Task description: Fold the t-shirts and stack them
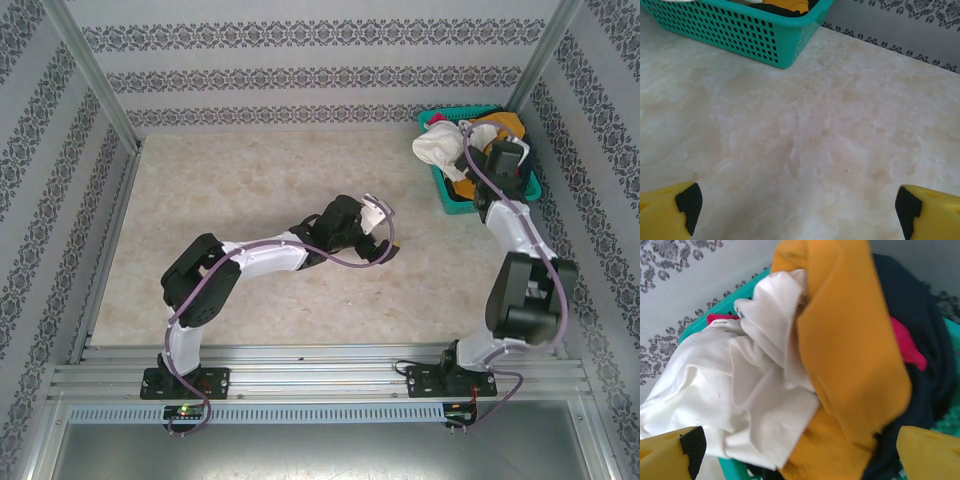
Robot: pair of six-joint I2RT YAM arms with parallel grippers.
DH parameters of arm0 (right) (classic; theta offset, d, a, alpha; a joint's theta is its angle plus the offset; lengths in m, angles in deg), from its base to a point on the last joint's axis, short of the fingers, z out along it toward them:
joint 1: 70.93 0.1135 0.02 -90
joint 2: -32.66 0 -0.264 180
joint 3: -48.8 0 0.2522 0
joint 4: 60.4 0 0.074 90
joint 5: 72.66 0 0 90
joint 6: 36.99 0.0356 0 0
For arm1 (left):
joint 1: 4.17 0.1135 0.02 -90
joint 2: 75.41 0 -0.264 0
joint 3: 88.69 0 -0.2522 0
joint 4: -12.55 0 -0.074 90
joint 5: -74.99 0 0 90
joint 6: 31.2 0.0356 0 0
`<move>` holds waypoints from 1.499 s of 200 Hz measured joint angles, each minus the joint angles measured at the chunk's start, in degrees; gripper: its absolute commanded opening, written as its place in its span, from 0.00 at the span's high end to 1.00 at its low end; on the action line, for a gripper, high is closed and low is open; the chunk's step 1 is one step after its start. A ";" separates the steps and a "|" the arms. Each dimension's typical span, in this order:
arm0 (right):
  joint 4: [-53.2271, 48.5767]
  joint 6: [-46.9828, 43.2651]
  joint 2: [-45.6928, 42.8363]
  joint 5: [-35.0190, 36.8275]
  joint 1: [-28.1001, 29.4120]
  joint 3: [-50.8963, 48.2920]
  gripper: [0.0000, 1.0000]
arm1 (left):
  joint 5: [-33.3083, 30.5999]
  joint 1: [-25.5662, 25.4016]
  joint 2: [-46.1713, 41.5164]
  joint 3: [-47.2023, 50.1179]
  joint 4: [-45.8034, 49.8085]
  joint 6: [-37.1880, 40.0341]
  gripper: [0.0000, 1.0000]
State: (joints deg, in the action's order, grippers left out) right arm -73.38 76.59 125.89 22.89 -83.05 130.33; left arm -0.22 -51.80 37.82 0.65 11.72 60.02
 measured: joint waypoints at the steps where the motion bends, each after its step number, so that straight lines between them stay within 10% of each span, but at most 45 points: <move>1: -0.07 -0.09 0.26 -0.11 0.02 0.22 0.03 | 0.04 0.00 0.00 0.00 0.00 0.00 0.00; 62: -5.33 -3.61 15.76 -6.47 2.97 16.55 0.21 | 2.16 0.00 -0.15 0.11 -0.79 -0.02 0.00; 110: -7.45 -2.25 20.74 -9.09 4.11 21.11 1.00 | 2.19 0.46 -1.66 2.47 -1.75 0.00 0.00; 300: -4.20 1.73 -5.07 -7.98 9.57 22.27 1.00 | 2.19 7.41 -6.78 4.70 -10.36 -6.08 0.00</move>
State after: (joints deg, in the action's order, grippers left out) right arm -77.58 78.31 120.82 14.91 -73.48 152.60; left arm 1.96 -44.39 31.04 5.35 1.36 53.94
